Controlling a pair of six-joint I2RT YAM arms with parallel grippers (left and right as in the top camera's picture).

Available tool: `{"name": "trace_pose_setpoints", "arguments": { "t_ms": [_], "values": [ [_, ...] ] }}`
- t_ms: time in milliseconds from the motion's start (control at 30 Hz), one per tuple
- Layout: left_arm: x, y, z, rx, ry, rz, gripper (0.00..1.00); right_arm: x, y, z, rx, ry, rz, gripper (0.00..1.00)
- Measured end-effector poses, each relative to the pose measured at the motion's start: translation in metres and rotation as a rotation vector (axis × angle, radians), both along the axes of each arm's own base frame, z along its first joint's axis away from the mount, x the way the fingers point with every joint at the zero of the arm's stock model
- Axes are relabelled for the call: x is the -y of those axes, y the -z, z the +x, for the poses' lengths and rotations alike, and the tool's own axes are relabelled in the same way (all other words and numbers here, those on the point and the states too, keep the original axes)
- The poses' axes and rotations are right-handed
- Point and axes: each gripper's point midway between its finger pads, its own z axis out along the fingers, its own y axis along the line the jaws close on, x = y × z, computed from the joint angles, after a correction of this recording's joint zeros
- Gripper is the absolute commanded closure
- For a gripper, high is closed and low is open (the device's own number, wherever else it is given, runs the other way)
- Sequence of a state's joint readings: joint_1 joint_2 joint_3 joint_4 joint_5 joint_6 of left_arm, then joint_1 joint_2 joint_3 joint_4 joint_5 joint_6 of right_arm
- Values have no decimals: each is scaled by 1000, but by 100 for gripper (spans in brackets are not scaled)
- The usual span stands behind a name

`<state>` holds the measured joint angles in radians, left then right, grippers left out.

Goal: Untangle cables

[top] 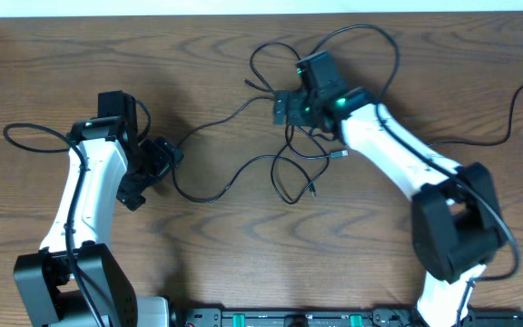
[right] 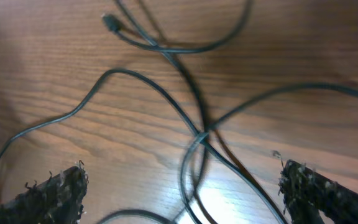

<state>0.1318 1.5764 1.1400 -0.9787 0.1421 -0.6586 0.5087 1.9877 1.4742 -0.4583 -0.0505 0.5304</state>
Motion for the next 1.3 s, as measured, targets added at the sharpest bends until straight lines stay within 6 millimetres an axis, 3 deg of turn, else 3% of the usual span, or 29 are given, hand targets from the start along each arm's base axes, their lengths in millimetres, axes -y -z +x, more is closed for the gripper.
{"name": "trace_pose_setpoints", "arguments": {
  "t_ms": [167,233,400,667,1300],
  "values": [
    [0,0,0,0,0,0,1,-22,52,-8,-55,-45,-37,20],
    [0,0,0,0,0,0,1,-23,58,-10,-66,-48,-43,22],
    [0,0,0,0,0,0,1,-23,58,-9,-63,-48,-41,24],
    [0,0,0,0,0,0,1,-29,55,-6,-64,-13,9,39],
    [0,0,0,0,0,0,1,-34,55,-7,-77,8,35,42]
  ]
}}
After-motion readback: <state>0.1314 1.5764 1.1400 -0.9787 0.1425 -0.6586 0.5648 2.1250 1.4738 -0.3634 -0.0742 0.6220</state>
